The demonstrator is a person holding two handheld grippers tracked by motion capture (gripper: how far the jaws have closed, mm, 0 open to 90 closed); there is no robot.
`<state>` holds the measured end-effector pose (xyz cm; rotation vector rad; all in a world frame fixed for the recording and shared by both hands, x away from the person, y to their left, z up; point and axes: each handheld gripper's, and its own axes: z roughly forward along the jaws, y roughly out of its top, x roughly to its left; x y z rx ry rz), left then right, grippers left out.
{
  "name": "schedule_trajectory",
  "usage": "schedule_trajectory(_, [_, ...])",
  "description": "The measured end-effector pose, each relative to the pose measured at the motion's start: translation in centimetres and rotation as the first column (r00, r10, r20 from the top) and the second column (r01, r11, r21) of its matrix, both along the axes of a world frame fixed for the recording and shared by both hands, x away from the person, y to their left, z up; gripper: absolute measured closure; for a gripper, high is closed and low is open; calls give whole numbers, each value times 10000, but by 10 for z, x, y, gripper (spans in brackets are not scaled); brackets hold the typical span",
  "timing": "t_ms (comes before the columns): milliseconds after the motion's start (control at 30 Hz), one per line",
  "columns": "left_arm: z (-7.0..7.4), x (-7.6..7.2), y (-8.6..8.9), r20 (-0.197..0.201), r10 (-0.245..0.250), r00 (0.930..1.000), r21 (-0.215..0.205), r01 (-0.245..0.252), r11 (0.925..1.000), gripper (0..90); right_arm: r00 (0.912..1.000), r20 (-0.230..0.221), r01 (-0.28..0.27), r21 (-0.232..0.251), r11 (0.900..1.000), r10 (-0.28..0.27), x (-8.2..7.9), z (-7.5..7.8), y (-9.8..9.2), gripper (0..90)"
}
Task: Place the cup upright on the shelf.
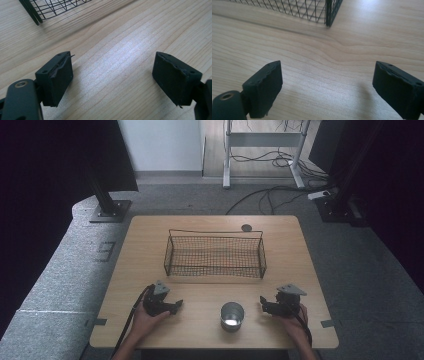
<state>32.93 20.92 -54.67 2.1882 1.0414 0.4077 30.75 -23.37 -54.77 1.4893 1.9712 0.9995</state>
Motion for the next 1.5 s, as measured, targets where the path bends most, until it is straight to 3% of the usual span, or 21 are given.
schedule_trajectory(233, [0, 0, 0, 7, 4, 10000, 9, -4, 10000, 167, 9990, 389, -232, 605, 9979, 209, -18, 13, -5, 123])
schedule_trajectory(267, [0, 0, 0, 7, 4, 10000, 9, -4, 10000, 167, 9976, 562, -446, 875, 9952, 398, -24, 17, -5, 128])
schedule_trajectory(633, [0, 0, 0, 9, 5, 10000, 9, -5, 10000, 167, 9880, 974, -1314, 1180, 9843, 1202, -42, 33, 7, 131])
schedule_trajectory(867, [0, 0, 0, 4, -2, 10000, 3, 2, 10000, 167, 9728, 1248, -2114, 1315, 9685, 1954, -56, 43, 22, 136])
schedule_trajectory(1000, [0, 0, 0, 7, 4, 10000, 10, -4, 10000, 167, 9601, 1378, -2623, 1413, 9546, 2434, -62, 49, 33, 136])
schedule_trajectory(1267, [0, 0, 0, 0, 1, 10000, 2, -1, 10000, 167, 9472, 1546, -3034, 1474, 9414, 2810, -69, 54, 44, 136])
schedule_trajectory(1500, [0, 0, 0, 5, 2, 10000, 8, -2, 10000, 167, 9307, 1685, -3512, 1637, 9219, 3247, -76, 60, 52, 134])
